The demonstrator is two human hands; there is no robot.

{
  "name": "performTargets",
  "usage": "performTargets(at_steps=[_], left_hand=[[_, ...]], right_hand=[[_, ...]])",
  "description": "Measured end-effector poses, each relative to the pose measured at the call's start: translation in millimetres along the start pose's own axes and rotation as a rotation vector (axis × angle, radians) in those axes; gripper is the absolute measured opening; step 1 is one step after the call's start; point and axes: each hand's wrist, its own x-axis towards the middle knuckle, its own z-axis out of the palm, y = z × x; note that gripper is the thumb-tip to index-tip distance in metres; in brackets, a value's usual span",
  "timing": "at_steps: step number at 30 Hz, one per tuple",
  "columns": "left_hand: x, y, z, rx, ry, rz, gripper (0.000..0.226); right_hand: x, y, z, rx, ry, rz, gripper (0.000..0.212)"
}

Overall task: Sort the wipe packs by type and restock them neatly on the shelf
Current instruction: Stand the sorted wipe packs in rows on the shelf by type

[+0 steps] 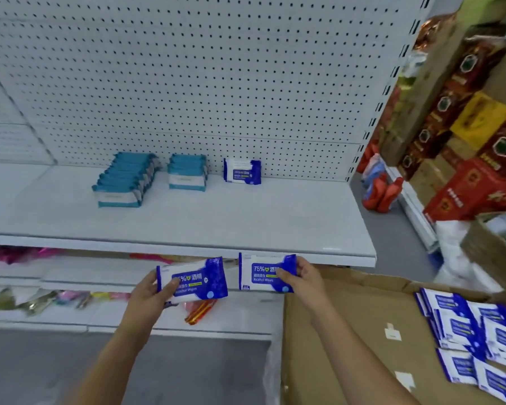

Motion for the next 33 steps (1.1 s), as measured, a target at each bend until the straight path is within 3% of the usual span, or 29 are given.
performTargets(at_steps=[4,15,23,33], left_hand=[[36.7,20.7,-36.8,-0.013,-0.057,0.03,0.022],[104.9,43.1,-49.9,0.039,-0.227,0.027,0.019],[167.9,53.3,-48.8,0.061,-0.209,0.003,0.018],[254.0,84.5,8.1,0.126,-0.145,-0.019,0.019]], right_hand=[[1.6,-8.8,47.5,-0.001,0.06,-0.035,0.02],[48.6,-45.6,85.9,-0.046,0.182,-0.113,0.024],[149.8,-76.6,99.3,-0.112,0.156,-0.158,0.024],[314.9,-100.3,94.6,-0.206,0.093,-0.135,0.029]])
